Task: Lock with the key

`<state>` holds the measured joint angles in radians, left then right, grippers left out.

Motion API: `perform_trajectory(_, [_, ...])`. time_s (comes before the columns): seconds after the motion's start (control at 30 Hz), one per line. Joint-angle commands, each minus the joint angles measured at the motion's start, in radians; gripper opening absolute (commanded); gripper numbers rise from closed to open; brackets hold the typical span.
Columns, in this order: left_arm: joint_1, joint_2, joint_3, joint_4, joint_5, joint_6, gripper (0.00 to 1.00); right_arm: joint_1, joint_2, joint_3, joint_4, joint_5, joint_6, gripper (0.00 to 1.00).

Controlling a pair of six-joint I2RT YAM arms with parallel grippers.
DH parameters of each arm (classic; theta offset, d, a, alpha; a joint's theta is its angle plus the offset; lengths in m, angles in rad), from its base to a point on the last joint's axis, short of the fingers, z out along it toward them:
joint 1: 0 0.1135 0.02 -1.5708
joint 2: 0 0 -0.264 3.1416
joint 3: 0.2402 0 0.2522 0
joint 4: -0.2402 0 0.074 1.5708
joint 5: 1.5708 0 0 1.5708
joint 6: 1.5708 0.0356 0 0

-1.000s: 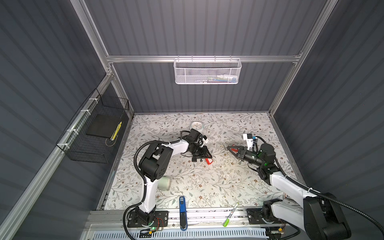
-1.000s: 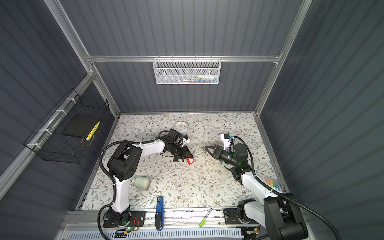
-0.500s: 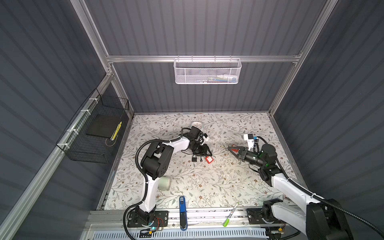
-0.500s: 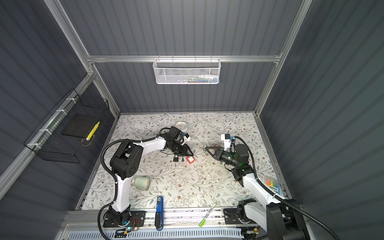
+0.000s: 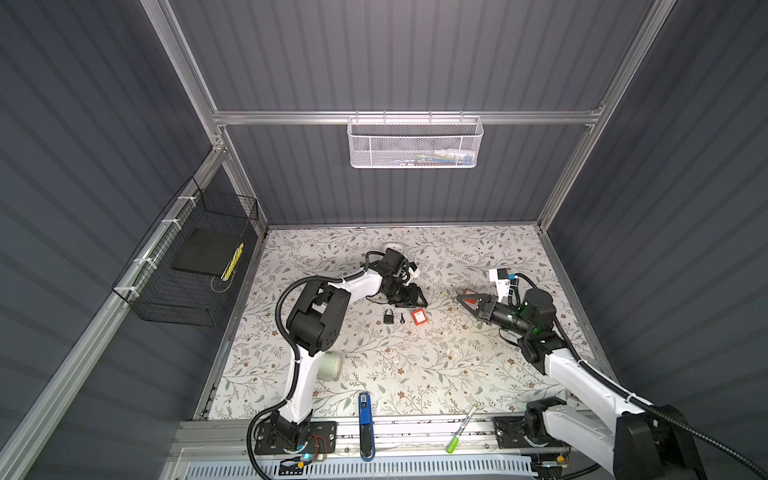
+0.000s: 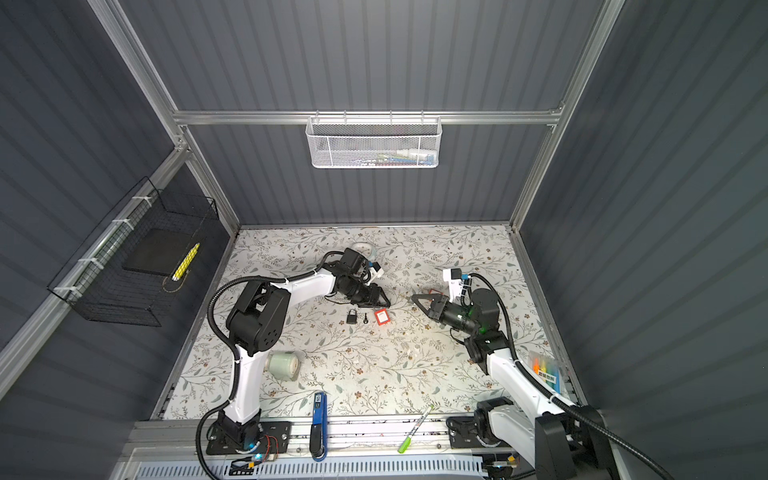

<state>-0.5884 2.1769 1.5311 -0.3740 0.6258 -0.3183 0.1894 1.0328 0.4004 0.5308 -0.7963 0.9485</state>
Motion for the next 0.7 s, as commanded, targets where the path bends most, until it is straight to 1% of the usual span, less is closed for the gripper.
perform_trajectory(0.0, [-0.001,0.030,0.047,-0.032,-0.010,-0.006,0.50,-0.006,-0.027,-0.005,-0.023,0.017,-0.017,0.00])
perform_trajectory(0.23, [-0.001,0.034,0.058,-0.033,-0.043,-0.012,0.53,-0.008,-0.050,-0.037,-0.029,0.034,-0.010,0.00])
perform_trajectory(0.5, [-0.001,-0.008,0.072,-0.024,-0.158,-0.010,0.54,-0.013,-0.065,-0.046,-0.035,0.038,-0.013,0.00])
perform_trajectory(0.57, [-0.001,-0.008,0.090,-0.026,-0.160,-0.008,0.54,-0.016,-0.066,-0.047,-0.038,0.039,-0.013,0.00])
perform_trajectory(0.67, [-0.001,0.011,0.143,-0.087,-0.141,0.006,0.54,-0.026,-0.069,-0.049,-0.032,0.038,-0.004,0.00])
